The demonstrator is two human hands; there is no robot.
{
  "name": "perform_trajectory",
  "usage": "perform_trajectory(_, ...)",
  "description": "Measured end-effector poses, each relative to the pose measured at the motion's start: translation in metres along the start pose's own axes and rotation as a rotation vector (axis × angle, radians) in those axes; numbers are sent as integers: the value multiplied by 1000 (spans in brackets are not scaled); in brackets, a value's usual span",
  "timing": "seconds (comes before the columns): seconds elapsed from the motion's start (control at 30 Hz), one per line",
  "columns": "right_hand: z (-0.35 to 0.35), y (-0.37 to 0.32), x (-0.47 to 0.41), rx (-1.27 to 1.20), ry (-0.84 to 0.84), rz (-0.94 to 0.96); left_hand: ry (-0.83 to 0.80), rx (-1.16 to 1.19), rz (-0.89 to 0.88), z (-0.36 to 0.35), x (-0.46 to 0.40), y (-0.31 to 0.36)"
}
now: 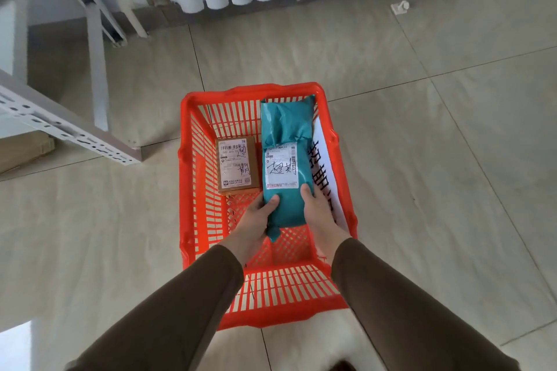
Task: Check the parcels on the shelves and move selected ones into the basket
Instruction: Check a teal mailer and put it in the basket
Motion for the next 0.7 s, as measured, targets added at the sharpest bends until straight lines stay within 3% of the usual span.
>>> perform_trajectory(0.33,-14,10,-64,77,140,102,167,280,22,10,-83,-13)
perform_trajectory(0.7,-23,13,-88,86,109,152,125,362,72,11,-105,-18)
Point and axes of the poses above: each hand's wrist, its own x-axis away from the middle knuckle, its own z-axis out of the back of the hand, y = z × x, the point moved 6 cm from there along -x, towards the middle knuckle, and after that the axes turned 8 degrees about z, right-handed, at the moved point
